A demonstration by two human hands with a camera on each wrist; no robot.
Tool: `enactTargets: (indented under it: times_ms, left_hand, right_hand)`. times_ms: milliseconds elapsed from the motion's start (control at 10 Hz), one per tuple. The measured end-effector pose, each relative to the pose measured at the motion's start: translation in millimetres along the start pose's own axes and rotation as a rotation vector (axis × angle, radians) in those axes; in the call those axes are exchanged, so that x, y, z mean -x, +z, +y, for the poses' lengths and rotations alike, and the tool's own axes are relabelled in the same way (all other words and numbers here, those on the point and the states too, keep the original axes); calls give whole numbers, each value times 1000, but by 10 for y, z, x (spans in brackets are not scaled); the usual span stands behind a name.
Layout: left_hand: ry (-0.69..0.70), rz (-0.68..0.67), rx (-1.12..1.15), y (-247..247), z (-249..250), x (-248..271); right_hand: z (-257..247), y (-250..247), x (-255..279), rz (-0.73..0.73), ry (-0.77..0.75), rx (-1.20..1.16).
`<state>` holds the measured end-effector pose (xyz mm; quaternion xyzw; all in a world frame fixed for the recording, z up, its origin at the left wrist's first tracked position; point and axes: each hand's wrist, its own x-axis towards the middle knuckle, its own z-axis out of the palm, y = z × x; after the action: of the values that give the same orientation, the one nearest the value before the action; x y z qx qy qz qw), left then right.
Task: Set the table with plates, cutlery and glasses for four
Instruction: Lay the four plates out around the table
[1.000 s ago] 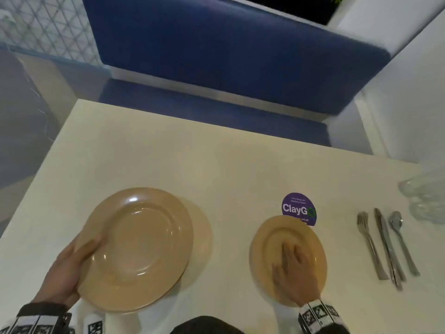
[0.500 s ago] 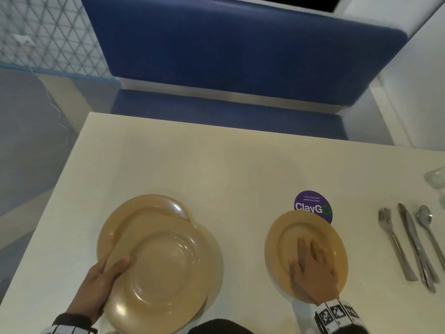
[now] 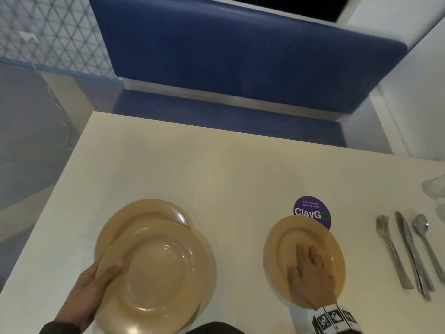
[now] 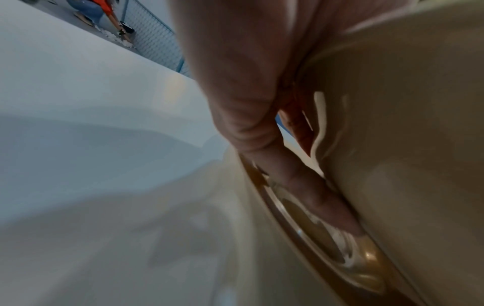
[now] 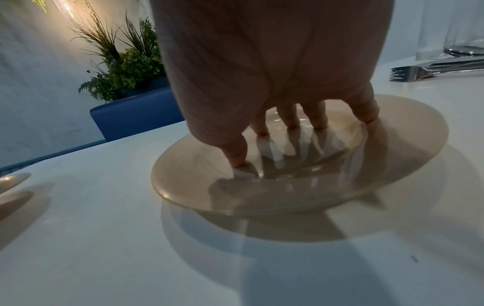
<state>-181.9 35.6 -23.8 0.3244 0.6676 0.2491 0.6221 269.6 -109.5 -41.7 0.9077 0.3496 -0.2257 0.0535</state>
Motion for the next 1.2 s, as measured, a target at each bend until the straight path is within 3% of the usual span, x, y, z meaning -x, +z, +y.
enactTargets:
  times_ms: [100,200,300,400,500,600,700,900,1200]
  left_hand:
    - [6,3,50,-12,107,-14]
    - [34,9,132,18,281,-111]
    - [94,-24,208,189,580,-175]
    - [160,27,252,393,822,-228]
    - [171,147,298,437,956,-319]
    - [172,245,287,253,1047,-483]
    - [128,338,224,-152,1025,-647]
    - [1,347,229,-731,780,-560]
    - [18,266,184,-552,727,-612]
  right_hand:
    - [35,-31,-8,23,-141,-41]
    - [-606,-310,-58,47,-505,-327]
    - [-1690,-660,149,-127,-402,-504]
    - [-2404,-648,133,-170,-524,-486]
    - [-2790,-641,-100,-96,-521,-406]
    - [-2997,-737,-451,-47,-469,-512]
    - [-3146,-819,-874,-54,-311,-754]
    - [-3366,-617,-1396,-48,-16,-843]
    - [-3667,-235,-1180,-99,-92,-574]
